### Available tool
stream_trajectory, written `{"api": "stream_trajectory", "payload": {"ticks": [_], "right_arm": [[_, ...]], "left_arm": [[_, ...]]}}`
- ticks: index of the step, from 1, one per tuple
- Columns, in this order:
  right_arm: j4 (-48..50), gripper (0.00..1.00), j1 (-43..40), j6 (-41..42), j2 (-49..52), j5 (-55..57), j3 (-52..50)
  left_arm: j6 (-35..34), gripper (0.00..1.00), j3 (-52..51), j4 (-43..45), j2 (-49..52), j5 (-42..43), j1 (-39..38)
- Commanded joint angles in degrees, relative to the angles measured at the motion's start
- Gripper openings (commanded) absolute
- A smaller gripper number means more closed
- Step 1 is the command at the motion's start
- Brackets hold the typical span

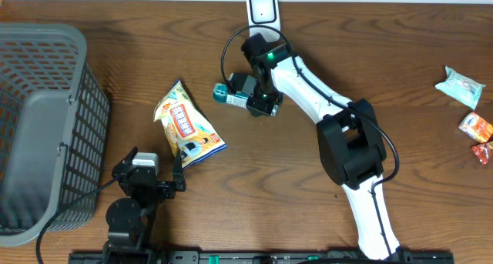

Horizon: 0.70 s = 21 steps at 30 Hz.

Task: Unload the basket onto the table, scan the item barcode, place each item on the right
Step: 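Lift the mouthwash bottle up to the white scanner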

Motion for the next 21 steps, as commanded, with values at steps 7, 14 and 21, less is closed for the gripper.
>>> {"api": "stream_trajectory", "payload": {"ticks": [7, 14, 21], "right_arm": [[-7.69, 0.01, -0.22, 4.63, -6.80, -10.08, 2.82], [-21.11, 0.01, -2.58, 4.52, -16.20, -35.17, 2.82], [-35.39, 0.01, -5.44, -5.68, -17.46, -52.43, 2.36]], "left_arm": [[-0.28, 0.98, -0.85, -1.51, -0.20, 0.35, 0.20], [-0.28, 0.98, -0.85, -1.51, -0.20, 0.35, 0.20], [-0.28, 0.98, -0.85, -1.51, -0.20, 0.35, 0.20]]}}
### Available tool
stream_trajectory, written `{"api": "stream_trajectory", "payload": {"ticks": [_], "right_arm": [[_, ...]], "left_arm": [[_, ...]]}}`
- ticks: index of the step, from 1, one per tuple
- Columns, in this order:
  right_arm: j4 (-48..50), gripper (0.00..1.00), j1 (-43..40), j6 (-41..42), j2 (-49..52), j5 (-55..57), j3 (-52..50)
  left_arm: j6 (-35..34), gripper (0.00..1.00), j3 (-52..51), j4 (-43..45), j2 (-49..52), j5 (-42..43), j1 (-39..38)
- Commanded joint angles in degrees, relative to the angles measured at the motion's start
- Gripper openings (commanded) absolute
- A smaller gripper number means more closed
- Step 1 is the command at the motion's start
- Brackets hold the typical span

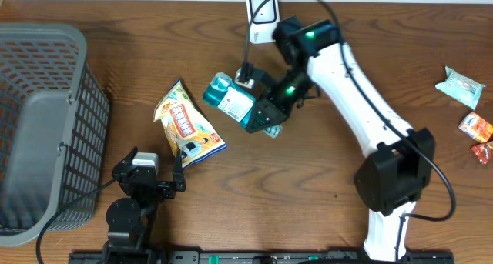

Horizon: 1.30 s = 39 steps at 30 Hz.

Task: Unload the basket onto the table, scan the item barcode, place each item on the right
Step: 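Lift the mouthwash bottle up to the white scanner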

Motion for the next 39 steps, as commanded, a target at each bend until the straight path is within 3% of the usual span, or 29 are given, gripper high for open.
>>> {"api": "stream_trajectory", "payload": {"ticks": [1, 9, 22, 33, 36, 38, 39], "right_arm": [[-4.61, 0.01, -1.38, -8.59, 0.22, -13.09, 0.07], [-5.73, 0.01, -2.01, -8.98, -2.99, -11.74, -6.03], [-5.46, 0.02, -9.22, -20.57, -22.95, -13.94, -36.52], [0.46, 0.02, -10.12, -21.59, -27.74, -13.62, -40.76], [10.03, 0.02, -10.10, -16.50, -27.71, -11.61, -40.76], [17.99, 0.02, -10.08, -6.19, -27.69, -7.50, -40.76], [24.44, 0.02, -10.05, 3.04, -27.69, -0.04, -40.76]], "left_arm": [[-0.28, 0.98, -0.85, -1.51, -0.20, 0.35, 0.20], [-0.28, 0.98, -0.85, -1.51, -0.20, 0.33, 0.20], [-0.28, 0.98, -0.85, -1.51, -0.20, 0.35, 0.20], [-0.28, 0.98, -0.85, -1.51, -0.20, 0.35, 0.20], [-0.28, 0.98, -0.85, -1.51, -0.20, 0.35, 0.20], [-0.28, 0.98, -0.85, -1.51, -0.20, 0.35, 0.20], [-0.28, 0.98, -0.85, -1.51, -0.20, 0.35, 0.20]]}}
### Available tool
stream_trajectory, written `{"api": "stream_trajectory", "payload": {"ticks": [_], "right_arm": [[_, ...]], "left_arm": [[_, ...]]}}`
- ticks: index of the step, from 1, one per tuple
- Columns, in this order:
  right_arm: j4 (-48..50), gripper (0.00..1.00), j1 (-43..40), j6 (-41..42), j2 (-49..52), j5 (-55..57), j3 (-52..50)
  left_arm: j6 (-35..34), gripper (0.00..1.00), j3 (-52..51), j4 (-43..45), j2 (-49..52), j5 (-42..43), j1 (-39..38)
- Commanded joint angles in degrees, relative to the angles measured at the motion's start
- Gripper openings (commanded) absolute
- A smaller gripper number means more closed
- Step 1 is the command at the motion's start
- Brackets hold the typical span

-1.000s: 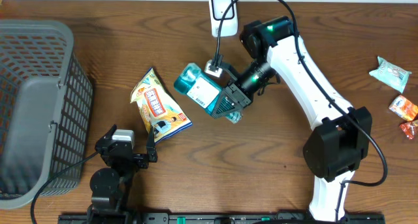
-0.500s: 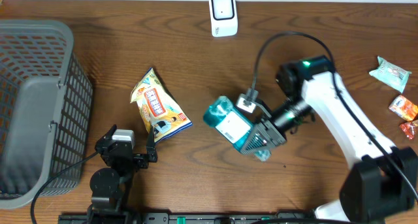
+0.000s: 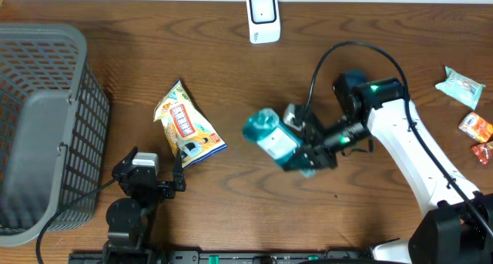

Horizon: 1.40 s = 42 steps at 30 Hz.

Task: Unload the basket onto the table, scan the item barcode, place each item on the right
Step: 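Lift the mouthwash bottle up to the white scanner, then carry the mouthwash bottle to the right table edge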

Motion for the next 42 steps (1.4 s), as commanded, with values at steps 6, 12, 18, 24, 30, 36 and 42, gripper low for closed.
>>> {"api": "stream_trajectory", "payload": {"ticks": [6, 12, 18, 24, 30, 36, 42], "right_arm": [[31.02, 0.01, 3.80, 37.24, -1.03, 37.59, 0.37], [46.77, 0.01, 7.78, 32.41, 1.88, 52.04, 0.39], [60.02, 0.01, 6.78, 30.32, 8.35, 59.36, 1.36], [66.51, 0.01, 6.16, 23.39, 16.68, 60.11, 8.26], [67.34, 0.01, 5.88, 21.97, 28.04, 65.99, 22.47], [67.67, 0.01, 5.90, 20.02, 37.03, 65.99, 34.32], [73.61, 0.01, 7.06, 18.93, 42.75, 68.59, 38.47]], "left_arm": [[-0.28, 0.98, -0.85, -1.51, -0.20, 0.35, 0.20], [-0.28, 0.98, -0.85, -1.51, -0.20, 0.35, 0.20], [-0.28, 0.98, -0.85, -1.51, -0.20, 0.35, 0.20], [-0.28, 0.98, -0.85, -1.51, -0.20, 0.35, 0.20], [-0.28, 0.98, -0.85, -1.51, -0.20, 0.35, 0.20], [-0.28, 0.98, -0.85, -1.51, -0.20, 0.35, 0.20], [-0.28, 0.98, -0.85, -1.51, -0.20, 0.35, 0.20]]}}
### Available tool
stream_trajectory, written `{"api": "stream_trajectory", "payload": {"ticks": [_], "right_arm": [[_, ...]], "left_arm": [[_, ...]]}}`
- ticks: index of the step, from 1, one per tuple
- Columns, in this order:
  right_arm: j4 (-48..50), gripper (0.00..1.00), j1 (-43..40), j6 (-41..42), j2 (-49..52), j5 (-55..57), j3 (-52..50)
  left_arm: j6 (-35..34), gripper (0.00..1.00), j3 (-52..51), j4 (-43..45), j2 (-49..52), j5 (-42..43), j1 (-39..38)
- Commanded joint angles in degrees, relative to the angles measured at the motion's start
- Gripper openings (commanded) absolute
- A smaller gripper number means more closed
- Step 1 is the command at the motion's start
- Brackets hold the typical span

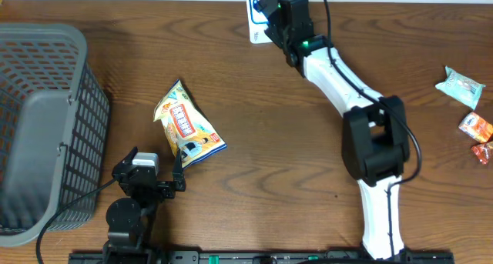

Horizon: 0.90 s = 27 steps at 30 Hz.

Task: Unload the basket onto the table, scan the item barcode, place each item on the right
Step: 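Carry the mouthwash bottle to the right table edge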

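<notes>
The white barcode scanner (257, 27) stands at the table's far edge, partly covered by my right arm. My right gripper (266, 0) reaches over it at the top of the overhead view, shut on a teal packaged item of which only a corner shows at the frame's edge. The item's barcode is not visible. My left gripper (179, 170) rests at the near left, its fingers just below a yellow snack bag (186, 125); the overhead view does not show whether its jaws are parted.
A grey mesh basket (77, 56) fills the left side. Three small snack packets (462, 87) lie at the right edge. The right arm stretches diagonally from the near right to the far middle.
My right gripper with the teal item was low over the table's middle right; now it is at the far edge above the scanner. The left arm has not moved.
My right gripper was on the teal item lying near the scanner. Then it held the item lifted over the table's middle, then further toward the near right. Now it holds the item over the scanner at the far edge. The left arm and snack bag stayed put.
</notes>
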Motion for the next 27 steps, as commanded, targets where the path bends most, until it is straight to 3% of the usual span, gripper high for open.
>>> {"api": "stream_trajectory", "payload": {"ticks": [1, 9, 12, 20, 27], "right_arm": [[3.52, 0.01, 1.14, -0.90, 2.43, 2.97, 3.48], [5.11, 0.01, 1.33, 1.38, 3.39, 7.52, 3.78], [2.97, 0.01, 1.16, 4.22, 3.23, 13.94, 6.05], [-22.93, 0.01, -4.15, 17.38, 0.52, 23.63, 12.92], [-42.25, 0.01, -17.92, 25.90, 0.96, 23.67, 9.33]], "left_arm": [[-0.28, 0.98, -0.85, -1.49, -0.24, 0.33, 0.20], [-0.28, 0.98, -0.85, -1.49, -0.24, 0.33, 0.20], [-0.28, 0.98, -0.85, -1.49, -0.24, 0.33, 0.20], [-0.28, 0.98, -0.85, -1.49, -0.24, 0.33, 0.20], [-0.28, 0.98, -0.85, -1.49, -0.24, 0.33, 0.20]]}}
